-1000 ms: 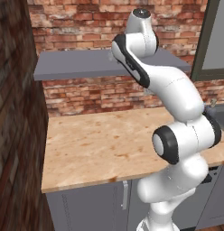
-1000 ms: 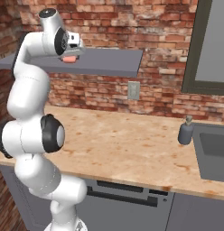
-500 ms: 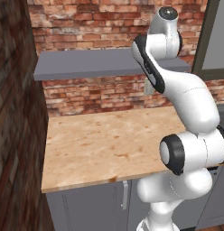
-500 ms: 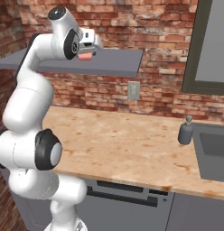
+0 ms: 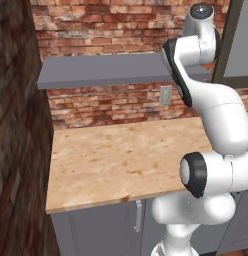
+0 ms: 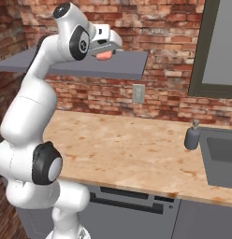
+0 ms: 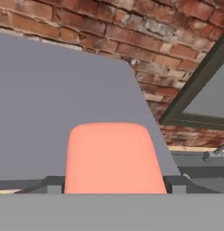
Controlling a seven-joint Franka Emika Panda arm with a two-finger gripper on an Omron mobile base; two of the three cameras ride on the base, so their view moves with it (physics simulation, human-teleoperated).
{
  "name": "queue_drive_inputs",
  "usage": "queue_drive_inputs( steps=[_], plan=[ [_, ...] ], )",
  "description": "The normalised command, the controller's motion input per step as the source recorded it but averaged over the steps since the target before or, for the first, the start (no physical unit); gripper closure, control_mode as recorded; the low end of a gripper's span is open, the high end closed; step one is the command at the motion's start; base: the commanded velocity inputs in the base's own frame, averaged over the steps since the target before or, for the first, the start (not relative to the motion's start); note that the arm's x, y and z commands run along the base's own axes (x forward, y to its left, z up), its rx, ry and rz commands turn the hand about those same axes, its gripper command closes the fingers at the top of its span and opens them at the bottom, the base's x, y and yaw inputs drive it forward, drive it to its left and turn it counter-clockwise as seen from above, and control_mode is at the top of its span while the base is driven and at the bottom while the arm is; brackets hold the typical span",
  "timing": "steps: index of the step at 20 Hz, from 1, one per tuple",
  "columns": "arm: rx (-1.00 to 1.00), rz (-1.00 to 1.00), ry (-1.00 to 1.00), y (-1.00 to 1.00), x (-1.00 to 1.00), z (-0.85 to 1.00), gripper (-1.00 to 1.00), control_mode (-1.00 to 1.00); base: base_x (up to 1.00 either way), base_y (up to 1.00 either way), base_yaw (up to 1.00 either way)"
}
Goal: Locate and retrieve the bar soap and soap dispenser from the cabinet. Place them next to the sink.
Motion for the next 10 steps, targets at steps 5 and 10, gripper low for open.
queue_drive_inputs(
  steps=[5, 10],
  plan=[
    [0.00, -0.05, -0.01, -0.77, -0.69, -0.19, 1.00, -1.00, 0.00, 0.00, 0.00],
    [0.00, -0.04, -0.11, -0.59, -0.90, -0.03, 1.00, -1.00, 0.00, 0.00, 0.00]
  ],
)
